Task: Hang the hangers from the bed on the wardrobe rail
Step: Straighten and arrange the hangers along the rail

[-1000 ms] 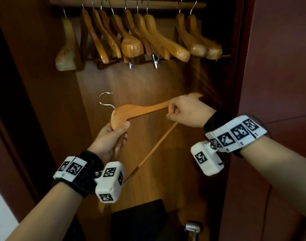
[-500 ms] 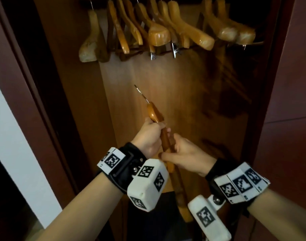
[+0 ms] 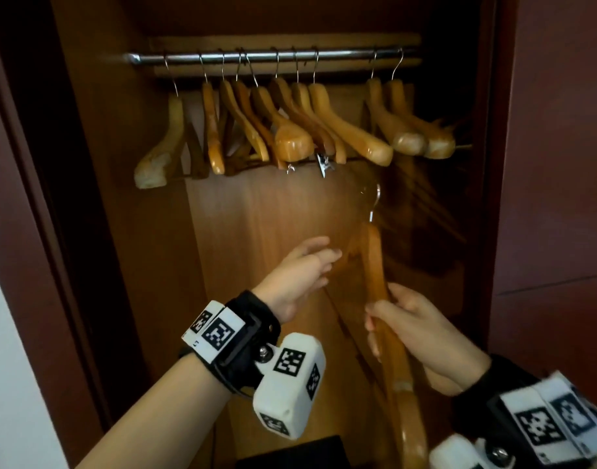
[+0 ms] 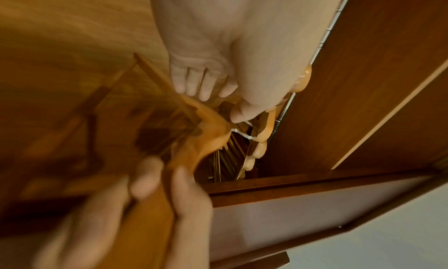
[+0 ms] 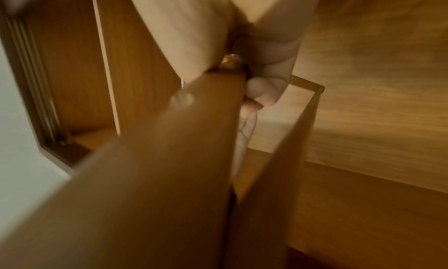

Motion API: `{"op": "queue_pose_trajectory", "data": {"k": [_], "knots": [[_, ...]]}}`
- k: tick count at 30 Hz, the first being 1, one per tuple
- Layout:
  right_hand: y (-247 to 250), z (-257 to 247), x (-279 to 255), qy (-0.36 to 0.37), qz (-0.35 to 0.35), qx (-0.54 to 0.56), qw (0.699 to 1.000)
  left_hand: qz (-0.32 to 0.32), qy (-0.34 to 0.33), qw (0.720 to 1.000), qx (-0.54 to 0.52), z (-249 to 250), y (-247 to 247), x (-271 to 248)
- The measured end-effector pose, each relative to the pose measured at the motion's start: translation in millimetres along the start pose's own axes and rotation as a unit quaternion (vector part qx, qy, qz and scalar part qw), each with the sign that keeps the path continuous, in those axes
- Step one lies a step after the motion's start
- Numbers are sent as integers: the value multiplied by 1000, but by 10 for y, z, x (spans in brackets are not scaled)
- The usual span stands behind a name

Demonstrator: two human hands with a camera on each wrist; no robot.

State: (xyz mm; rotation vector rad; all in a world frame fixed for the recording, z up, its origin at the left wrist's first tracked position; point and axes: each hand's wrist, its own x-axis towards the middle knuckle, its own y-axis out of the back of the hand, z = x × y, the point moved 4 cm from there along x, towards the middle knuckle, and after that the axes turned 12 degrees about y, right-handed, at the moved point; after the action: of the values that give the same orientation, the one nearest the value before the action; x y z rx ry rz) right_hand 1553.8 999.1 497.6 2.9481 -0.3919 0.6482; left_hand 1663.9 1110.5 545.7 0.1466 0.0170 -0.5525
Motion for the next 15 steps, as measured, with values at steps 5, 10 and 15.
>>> {"op": "queue_pose_trajectory", "data": {"k": [5,10,15], "knots": [[298,-257,72,16,34,34,999,42,-25,997,58,383,-70,297],[527,-500,209,39,40,9,998,-5,-20,1000,-22,761,-384,534],[660,-662,388,42,38,-10,998,-24,17,996,-89,1000,-658,767]]}}
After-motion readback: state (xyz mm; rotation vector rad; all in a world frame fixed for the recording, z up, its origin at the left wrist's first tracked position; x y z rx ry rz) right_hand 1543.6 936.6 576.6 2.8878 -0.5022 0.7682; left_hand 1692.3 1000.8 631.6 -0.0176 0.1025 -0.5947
